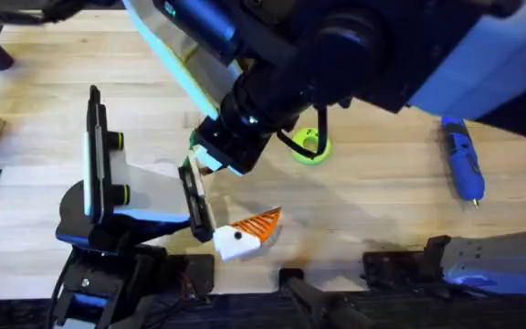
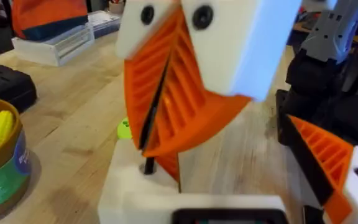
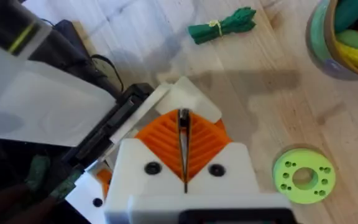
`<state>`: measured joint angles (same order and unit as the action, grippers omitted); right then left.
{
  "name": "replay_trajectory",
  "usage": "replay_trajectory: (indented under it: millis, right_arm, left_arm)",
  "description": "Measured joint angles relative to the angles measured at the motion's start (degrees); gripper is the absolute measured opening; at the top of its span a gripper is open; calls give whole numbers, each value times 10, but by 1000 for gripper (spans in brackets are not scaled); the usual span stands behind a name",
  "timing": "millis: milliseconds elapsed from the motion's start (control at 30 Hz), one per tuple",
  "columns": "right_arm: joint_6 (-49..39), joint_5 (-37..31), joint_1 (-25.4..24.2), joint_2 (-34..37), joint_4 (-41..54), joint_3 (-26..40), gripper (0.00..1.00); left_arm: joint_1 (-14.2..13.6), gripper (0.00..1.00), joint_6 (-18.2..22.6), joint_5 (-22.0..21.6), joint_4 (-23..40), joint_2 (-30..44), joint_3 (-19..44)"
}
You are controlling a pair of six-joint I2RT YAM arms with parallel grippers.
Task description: Pick up the gripper from the table and insert it into the empty holder that is missing its gripper. Then pick up a screw, insert it into the mounting hole, and use the screwdriver to tighten it. Finally, clean up the table by picking up the vegetable and placing it into the bucket.
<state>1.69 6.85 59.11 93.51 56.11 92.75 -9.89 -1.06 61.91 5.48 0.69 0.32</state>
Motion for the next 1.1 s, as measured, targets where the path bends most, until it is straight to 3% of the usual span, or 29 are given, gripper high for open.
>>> replay_trajectory:
  millis: [1100]
  right_arm:
    - [0,-28,15,20,7,7,8]
  left_arm:
    - [0,986,-8,0,1,1,0]
